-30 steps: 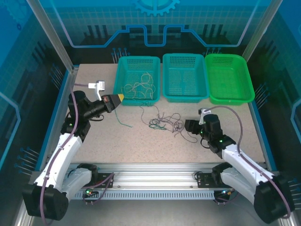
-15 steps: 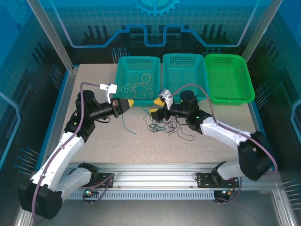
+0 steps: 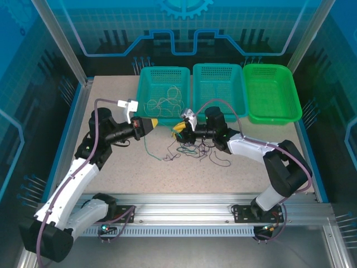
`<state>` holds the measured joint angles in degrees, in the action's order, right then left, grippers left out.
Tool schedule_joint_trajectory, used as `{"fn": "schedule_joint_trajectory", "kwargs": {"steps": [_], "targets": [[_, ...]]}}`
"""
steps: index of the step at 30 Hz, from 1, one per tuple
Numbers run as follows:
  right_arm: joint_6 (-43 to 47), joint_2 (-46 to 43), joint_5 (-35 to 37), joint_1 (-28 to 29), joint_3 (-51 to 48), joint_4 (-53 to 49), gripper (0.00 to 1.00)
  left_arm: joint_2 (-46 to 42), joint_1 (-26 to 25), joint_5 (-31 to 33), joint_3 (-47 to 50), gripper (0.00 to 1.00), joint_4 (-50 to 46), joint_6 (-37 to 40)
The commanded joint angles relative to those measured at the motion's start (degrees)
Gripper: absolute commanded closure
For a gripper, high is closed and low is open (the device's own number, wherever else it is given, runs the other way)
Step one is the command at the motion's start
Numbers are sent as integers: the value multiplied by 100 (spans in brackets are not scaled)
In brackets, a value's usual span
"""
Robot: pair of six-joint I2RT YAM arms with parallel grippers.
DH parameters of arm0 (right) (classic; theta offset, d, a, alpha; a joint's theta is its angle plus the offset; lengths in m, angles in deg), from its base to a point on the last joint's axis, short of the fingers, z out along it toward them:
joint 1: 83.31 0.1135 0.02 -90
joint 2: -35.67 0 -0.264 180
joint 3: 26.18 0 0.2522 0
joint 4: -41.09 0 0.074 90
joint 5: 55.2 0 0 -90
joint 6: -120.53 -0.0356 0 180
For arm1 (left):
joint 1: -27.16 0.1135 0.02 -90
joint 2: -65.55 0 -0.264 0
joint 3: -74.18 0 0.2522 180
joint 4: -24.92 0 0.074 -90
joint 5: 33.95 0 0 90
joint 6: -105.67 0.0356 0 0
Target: Untangle the cables
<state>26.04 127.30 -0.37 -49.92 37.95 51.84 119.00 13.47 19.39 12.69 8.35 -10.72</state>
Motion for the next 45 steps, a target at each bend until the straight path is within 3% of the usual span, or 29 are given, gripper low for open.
{"fn": "schedule_joint_trajectory", "kwargs": {"steps": [1, 4, 8, 12, 19, 22, 25, 30, 32, 38, 45], "targets": [[-112, 47, -54, 15, 44, 30, 67, -14, -30, 368, -278, 100, -217, 302], [-209, -209, 64, -161, -436, 186, 65, -45, -19, 771, -407, 100, -641, 498], [-57, -741, 372, -457, -958, 326, 47, 36, -19, 606, -407, 100, -574, 522], [319, -1013, 475, -525, -1155, 397, 40, 163, -20, 360, -363, 100, -358, 488], [752, -488, 450, -290, -793, 789, 32, 227, -45, 100, -362, 100, -194, 433], [822, -59, 266, -107, -384, 762, 35, 210, -41, 113, -354, 100, -192, 414], [803, 313, 176, 45, -41, 757, 44, 193, -41, 126, -361, 100, -204, 411], [415, 445, 707, -26, 131, 770, 89, 17, -22, 550, -381, 100, -526, 565], [100, 342, 1012, -174, 35, 792, 100, -102, 12, 819, -356, 100, -607, 603], [-1433, -177, 2544, -875, -883, 770, 100, -487, 584, 1229, -72, 100, -385, 53], [-2703, -1333, 3920, -1696, -1718, -339, 100, -882, 987, 2076, 72, 100, -657, -254]]}}
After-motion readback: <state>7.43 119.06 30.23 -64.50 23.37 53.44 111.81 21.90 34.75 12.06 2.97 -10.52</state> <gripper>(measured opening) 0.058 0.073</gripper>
